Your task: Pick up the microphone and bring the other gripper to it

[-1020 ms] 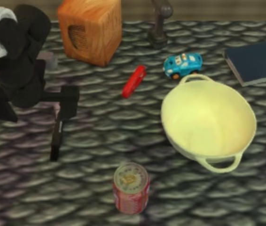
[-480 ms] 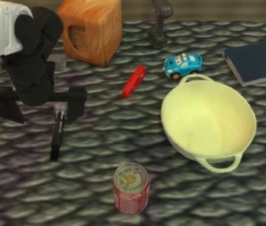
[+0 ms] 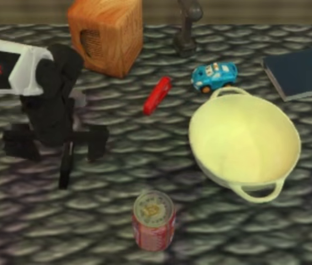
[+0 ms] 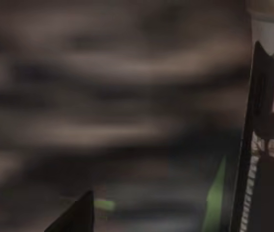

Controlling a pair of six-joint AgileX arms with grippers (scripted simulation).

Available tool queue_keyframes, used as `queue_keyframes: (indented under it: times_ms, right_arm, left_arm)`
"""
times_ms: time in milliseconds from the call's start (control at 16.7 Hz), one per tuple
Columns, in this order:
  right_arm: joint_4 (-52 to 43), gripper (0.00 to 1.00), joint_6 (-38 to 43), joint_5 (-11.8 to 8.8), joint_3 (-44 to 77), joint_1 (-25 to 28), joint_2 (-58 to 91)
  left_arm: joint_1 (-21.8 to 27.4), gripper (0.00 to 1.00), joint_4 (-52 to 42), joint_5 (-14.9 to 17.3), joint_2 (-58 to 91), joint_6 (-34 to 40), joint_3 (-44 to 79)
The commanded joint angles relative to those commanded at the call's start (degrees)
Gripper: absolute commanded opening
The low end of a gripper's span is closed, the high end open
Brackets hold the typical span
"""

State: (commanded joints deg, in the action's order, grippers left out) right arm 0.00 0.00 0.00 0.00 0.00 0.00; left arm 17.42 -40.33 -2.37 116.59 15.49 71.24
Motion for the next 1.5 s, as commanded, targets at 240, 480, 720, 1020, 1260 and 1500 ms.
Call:
queue_keyframes:
  times_ms: [240,480,720,1020,1260,1500]
  right_arm:
    - [0.0,1.0,0.0,0.0,0.0,0.0,0.0]
    - [0.0,1.0,0.0,0.0,0.0,0.0,0.0]
    - [0.0,1.0,0.0,0.0,0.0,0.0,0.0]
    - [0.0,1.0,0.0,0.0,0.0,0.0,0.0]
    - [0.0,1.0,0.0,0.0,0.0,0.0,0.0]
    - [0.0,1.0,0.0,0.0,0.0,0.0,0.0]
  left_arm:
    - [-0.16,1.0,5.14,0.04,3.25,-0.21,-2.36]
    - [-0.16,0.92,5.14,0.04,3.25,-0.21,-2.36]
    - [-0.16,0.62,5.14,0.04,3.25,-0.21,-2.36]
    - [-0.16,0.25,5.14,0.04,3.25,-0.21,-2.36]
    - [-0.16,0.0,5.14,0.04,3.25,-0.21,-2.36]
    - [-0.16,0.0,5.14,0.04,3.25,-0.21,-2.36]
